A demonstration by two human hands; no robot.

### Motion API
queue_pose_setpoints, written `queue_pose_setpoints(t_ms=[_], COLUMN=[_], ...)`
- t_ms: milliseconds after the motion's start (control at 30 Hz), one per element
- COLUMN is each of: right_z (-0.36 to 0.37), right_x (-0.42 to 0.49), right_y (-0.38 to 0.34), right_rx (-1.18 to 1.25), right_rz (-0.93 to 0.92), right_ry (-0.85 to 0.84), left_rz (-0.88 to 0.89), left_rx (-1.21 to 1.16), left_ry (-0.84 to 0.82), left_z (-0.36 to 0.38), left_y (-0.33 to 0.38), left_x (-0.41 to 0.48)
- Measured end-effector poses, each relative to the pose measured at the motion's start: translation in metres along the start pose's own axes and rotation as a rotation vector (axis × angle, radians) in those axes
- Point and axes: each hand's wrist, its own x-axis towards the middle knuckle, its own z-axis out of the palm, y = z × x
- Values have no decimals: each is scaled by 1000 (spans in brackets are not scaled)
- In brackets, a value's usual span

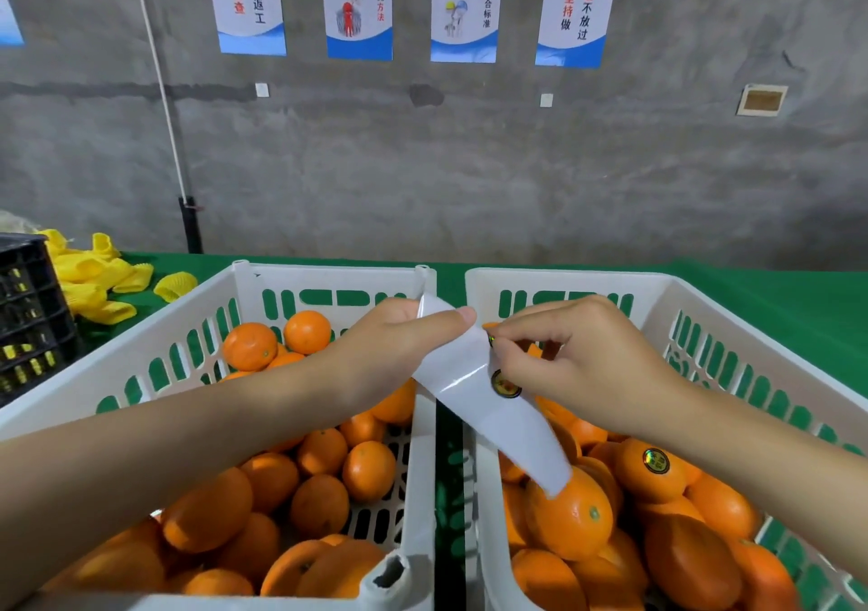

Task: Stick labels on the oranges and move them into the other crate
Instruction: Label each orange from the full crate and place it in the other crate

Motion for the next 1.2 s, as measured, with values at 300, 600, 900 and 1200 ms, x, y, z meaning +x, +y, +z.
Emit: queue_pose_setpoints(t_ms=[300, 600, 900, 1200], right_z=[-1, -2, -2, -11], right_x=[0, 0, 2, 11], right_y=[0, 0, 1, 3], right_rx=[37, 37, 9, 245], right_rz=[60, 15, 70, 227], right_ry=[-9, -74, 5, 302], left_rz=[37, 74, 95, 60], left_rx=[-21, -30, 40, 22], left_ry=[-18, -29, 25, -5], left_z=[4, -1, 2, -2], left_y=[4, -2, 1, -1], left_x=[-3, 1, 3, 2])
